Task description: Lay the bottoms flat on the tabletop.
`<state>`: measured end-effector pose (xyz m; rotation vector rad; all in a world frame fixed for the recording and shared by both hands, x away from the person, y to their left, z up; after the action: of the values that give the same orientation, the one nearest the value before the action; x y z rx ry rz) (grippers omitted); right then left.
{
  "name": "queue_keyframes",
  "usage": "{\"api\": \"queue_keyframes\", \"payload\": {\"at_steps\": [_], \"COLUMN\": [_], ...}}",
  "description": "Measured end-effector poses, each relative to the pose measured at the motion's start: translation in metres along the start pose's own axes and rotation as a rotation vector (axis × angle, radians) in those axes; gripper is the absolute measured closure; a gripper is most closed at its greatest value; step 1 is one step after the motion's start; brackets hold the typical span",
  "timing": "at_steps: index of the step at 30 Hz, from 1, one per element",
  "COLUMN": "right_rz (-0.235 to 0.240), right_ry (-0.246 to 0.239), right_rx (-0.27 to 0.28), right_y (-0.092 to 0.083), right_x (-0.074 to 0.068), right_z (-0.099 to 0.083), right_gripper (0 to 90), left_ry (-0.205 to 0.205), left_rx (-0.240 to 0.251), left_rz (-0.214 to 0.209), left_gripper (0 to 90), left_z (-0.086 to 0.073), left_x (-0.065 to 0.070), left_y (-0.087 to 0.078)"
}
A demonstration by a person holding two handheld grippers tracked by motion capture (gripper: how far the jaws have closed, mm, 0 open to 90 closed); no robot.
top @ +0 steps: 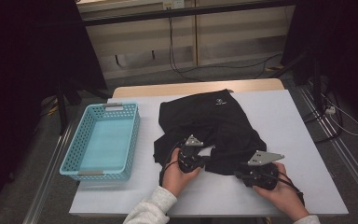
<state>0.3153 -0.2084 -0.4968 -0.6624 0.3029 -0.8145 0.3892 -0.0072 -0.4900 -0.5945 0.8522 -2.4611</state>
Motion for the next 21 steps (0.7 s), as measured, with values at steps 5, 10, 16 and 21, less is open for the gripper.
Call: {"api": "queue_keyframes", "payload": {"at_steps": [5,10,16,21], "right_rz": [0.006,0.017,0.018,0.056], "right_ry": [0.013,0.010,-0.006,0.011], "right_rx": [0.008,0.010,0.008,0.000], "right_y": [0.0008,0.0017,0.0011,-0.0052], "right_x": [0.0035,0.0079,0.0090,0.0086], "right_z": [0.0003,0.0013,0.0018,-0.0011], "right_gripper": [68.4,84.6,88.3,88.5], "left_ry": [0.007,0.005,-0.001,-0.007], "left_rx": [0.011,0.011,0.012,0.008], "left_rz": [-0.008,-0.015,-0.030,-0.053], "left_gripper": [88.1,88.0,88.0,88.1], "left_z": [0.0014,0.0012,0.0019,0.0021], "left_x": [0.0024,0.0014,0.0034,0.0073], "left_y": [0.0006,-0.0002,-0.0022,-0.0054]}}
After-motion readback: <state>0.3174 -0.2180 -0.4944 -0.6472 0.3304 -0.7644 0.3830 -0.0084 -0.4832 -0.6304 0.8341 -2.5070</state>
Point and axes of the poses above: each handheld gripper's, and its own axes: y roughly forward along the jaws, z roughly out of its top, x roughly to its right, the point moved 4 cm from there along y, roughly forward along the jaws, and after that the axes turned 1 degree about z, right-handed, at the moved point
